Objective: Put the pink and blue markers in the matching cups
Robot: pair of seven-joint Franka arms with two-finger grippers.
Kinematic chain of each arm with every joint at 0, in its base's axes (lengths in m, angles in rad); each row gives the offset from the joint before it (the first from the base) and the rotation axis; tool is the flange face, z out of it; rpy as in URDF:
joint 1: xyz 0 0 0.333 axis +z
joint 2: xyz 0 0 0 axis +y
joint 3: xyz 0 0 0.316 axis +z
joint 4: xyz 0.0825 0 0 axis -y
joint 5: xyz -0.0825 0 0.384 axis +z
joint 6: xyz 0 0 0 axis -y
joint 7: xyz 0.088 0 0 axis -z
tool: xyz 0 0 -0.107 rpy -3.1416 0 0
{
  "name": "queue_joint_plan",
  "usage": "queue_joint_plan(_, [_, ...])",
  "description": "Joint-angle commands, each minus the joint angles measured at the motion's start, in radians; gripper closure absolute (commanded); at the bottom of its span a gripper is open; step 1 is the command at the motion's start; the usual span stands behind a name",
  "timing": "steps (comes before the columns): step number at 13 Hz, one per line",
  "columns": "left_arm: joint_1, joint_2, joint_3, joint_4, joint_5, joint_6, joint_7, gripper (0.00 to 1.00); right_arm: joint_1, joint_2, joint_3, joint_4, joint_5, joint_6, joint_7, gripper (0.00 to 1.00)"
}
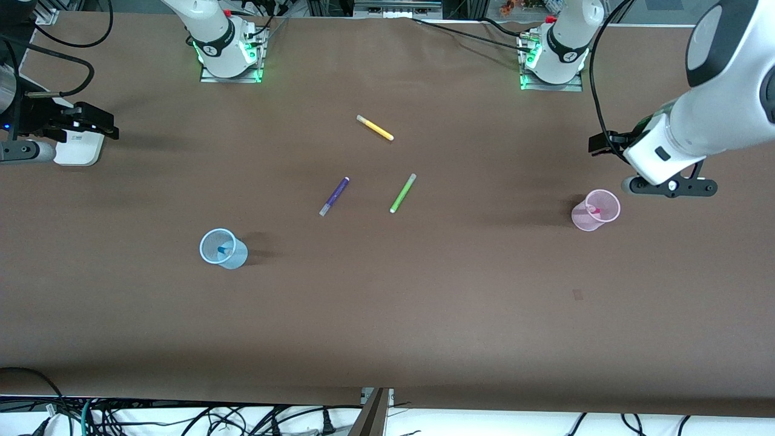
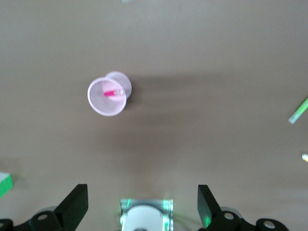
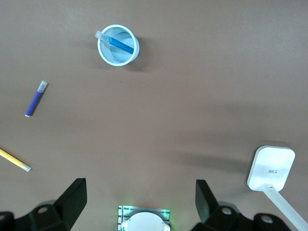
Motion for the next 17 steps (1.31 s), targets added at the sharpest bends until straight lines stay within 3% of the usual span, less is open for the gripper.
queue_joint_plan(1, [0.006,-0.178,0.033,-0.209,-0.063,0.198,0.04,0.0,0.001,0.004,0.005,0.014,-0.011,-0.009,0.001,0.0])
queue_joint_plan(5, [-0.03,-0.213,0.139,-0.228,-0.087,0.269,0.211,0.0,0.001,0.004,0.005,0.014,-0.007,-0.009,0.004,0.0])
queue_joint_plan(12, [-0.014,-0.161,0.133,-0.157,-0.079,0.246,0.259,0.0,0.001,0.004,0.005,0.014,-0.008,-0.009,0.001,0.0])
queue_joint_plan(17, [-0.013,-0.052,0.14,0.03,-0.078,0.134,0.25,0.0,0.0,0.01,0.003,0.014,-0.011,-0.009,-0.002,0.0])
